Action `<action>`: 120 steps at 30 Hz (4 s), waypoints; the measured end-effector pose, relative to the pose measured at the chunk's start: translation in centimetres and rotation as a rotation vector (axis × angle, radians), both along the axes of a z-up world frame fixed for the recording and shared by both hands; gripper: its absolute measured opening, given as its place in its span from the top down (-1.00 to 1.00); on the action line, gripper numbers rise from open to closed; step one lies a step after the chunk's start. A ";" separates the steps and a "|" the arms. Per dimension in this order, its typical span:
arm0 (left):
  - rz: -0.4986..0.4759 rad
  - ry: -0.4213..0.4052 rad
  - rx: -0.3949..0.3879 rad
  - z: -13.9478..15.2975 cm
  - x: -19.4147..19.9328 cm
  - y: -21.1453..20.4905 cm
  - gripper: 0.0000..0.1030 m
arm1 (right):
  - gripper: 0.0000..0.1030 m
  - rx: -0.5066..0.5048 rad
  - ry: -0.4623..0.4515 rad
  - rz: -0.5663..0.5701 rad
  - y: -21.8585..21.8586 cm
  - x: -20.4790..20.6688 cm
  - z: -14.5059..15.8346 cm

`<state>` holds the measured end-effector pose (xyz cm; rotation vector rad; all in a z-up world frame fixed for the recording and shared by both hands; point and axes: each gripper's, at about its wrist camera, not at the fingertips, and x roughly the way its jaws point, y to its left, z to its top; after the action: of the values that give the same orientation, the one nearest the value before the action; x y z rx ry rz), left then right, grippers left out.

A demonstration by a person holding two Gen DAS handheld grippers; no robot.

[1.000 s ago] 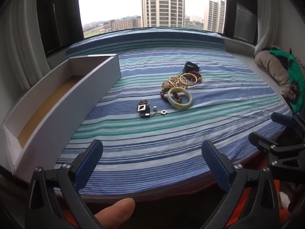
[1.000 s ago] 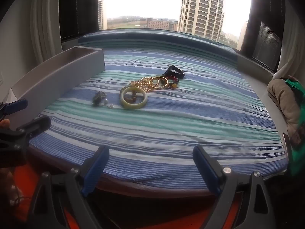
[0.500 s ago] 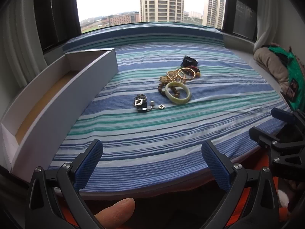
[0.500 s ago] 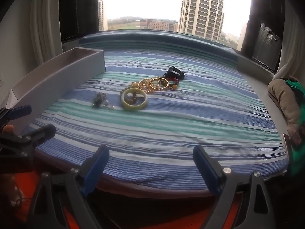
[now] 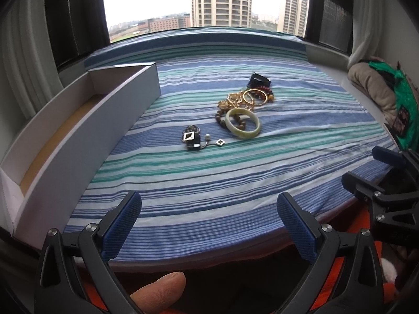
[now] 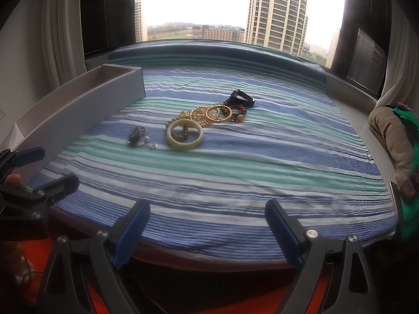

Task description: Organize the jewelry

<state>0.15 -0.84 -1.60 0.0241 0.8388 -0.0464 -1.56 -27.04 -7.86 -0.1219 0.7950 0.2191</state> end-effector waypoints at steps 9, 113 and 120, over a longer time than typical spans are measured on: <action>-0.005 0.010 0.000 -0.2 -0.1 0.0 -0.99 | -0.77 0.000 0.002 0.000 0.1 -0.1 -0.1; 0.069 0.026 0.010 -0.2 0.5 1.7 -0.99 | -0.77 -0.005 0.022 0.006 0.5 0.1 -0.6; 0.063 0.028 0.012 -0.2 0.9 1.7 -0.99 | -0.77 -0.005 0.018 0.008 0.5 0.2 -0.5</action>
<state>1.00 0.87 -1.80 0.0080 0.8673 0.0174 -1.39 -26.50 -8.39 -0.1284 0.8136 0.2260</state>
